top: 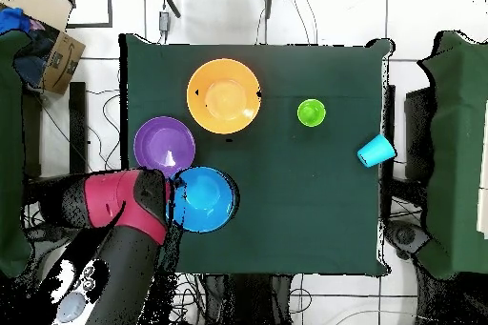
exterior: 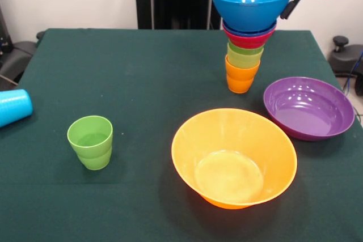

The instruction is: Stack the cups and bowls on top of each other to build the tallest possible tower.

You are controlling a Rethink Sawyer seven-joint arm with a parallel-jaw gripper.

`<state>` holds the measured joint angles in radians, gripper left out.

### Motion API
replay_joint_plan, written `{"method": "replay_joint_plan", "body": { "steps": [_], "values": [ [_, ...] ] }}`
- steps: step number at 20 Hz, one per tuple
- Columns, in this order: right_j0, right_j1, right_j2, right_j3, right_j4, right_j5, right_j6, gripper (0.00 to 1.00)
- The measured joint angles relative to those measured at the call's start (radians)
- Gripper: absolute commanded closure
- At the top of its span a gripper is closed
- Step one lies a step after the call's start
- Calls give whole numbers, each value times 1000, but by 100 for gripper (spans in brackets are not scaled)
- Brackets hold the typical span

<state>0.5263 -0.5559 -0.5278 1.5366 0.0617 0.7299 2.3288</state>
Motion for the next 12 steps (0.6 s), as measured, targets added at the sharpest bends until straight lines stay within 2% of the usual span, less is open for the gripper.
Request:
{"method": "replay_joint_plan", "body": {
  "steps": [12],
  "values": [
    [7,0,-22,0,20,0,0,100]
  ]
}}
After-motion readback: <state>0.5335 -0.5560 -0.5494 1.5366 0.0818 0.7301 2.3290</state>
